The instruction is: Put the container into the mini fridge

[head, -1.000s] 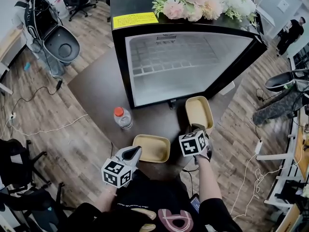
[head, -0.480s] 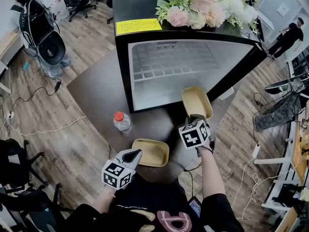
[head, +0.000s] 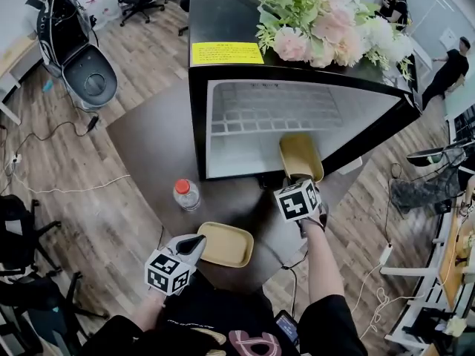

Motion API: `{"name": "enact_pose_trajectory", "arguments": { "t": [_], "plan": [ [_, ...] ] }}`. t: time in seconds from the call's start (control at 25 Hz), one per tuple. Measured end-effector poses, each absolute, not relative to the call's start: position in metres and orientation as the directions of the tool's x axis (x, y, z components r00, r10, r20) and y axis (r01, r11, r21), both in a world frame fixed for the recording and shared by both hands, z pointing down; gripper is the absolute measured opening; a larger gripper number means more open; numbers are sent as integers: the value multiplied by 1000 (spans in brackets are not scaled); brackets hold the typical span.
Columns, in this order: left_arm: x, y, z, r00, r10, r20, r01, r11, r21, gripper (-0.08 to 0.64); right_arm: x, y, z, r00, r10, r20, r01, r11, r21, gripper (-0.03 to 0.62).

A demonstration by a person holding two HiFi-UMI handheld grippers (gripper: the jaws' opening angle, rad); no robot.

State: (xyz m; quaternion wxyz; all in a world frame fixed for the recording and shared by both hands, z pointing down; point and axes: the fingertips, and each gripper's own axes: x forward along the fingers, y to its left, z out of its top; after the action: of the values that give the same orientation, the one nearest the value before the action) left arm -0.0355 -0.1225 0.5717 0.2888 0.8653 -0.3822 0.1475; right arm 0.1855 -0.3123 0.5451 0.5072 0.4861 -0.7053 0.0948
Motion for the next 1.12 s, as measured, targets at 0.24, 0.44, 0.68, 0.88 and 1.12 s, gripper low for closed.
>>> {"name": "enact_pose_trajectory", "arguments": {
  "t": [0.24,0.44,0.68,0.88,1.12],
  "plan": [
    [-35,-127,572,645,-594,480,-764,-511,394,9,186,-339,552,-29,-582,812,-784,517,343,26],
    [-29,-130,569,634,-607,479,-773,-508,380,9,188,-359,554,-33,-581,813,-778,526,344,26],
    [-27,-129,570,614,-614,496,-789,-493,366,9,188,-381,559,-25,-577,816,-747,553,368,26],
    [-30,-130,567,599,-631,494,-801,-471,369,9,186,-396,564,-30,-561,827,-729,579,366,26],
    [-37,-129,571,575,-643,506,-818,-444,366,9,182,-407,562,-91,-529,844,-779,565,270,29]
  ]
}}
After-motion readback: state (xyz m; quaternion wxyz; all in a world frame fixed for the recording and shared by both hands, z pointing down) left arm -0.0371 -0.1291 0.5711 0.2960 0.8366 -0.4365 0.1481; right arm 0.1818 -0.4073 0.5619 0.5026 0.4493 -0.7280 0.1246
